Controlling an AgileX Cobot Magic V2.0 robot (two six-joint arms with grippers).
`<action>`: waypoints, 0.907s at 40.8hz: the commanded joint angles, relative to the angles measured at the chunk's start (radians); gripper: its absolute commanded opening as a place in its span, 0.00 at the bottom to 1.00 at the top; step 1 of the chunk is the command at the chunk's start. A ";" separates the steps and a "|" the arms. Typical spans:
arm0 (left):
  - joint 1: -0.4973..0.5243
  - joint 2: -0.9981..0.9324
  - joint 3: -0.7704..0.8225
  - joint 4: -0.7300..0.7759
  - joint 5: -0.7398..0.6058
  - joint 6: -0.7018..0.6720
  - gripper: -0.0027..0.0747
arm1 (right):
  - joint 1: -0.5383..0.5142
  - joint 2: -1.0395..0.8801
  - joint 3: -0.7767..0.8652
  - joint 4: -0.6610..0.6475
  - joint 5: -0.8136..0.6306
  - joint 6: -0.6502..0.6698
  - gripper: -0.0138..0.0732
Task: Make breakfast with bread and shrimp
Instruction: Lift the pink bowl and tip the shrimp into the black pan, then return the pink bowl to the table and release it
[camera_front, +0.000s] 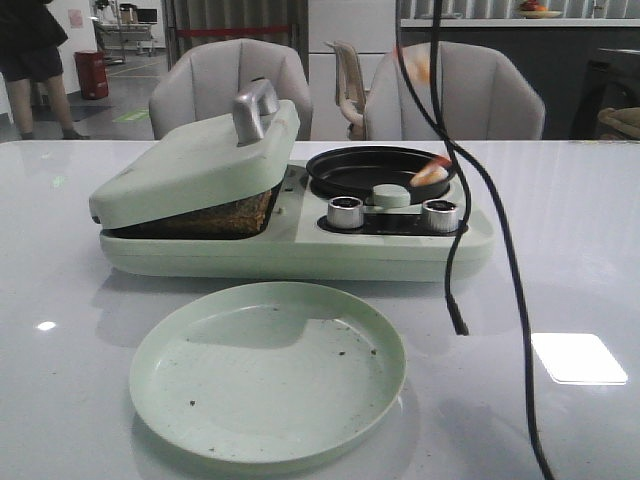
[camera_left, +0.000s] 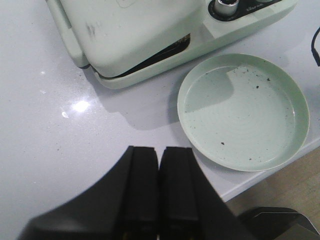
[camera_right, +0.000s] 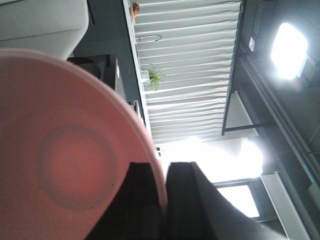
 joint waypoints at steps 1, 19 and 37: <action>-0.008 -0.007 -0.026 -0.011 -0.066 -0.012 0.16 | -0.004 -0.074 -0.036 -0.083 -0.003 0.004 0.21; -0.008 -0.007 -0.026 -0.011 -0.069 -0.012 0.16 | -0.018 -0.110 -0.036 0.358 0.087 0.029 0.21; -0.008 -0.007 -0.026 -0.008 -0.073 -0.012 0.16 | -0.437 -0.323 0.213 1.234 0.157 -0.088 0.21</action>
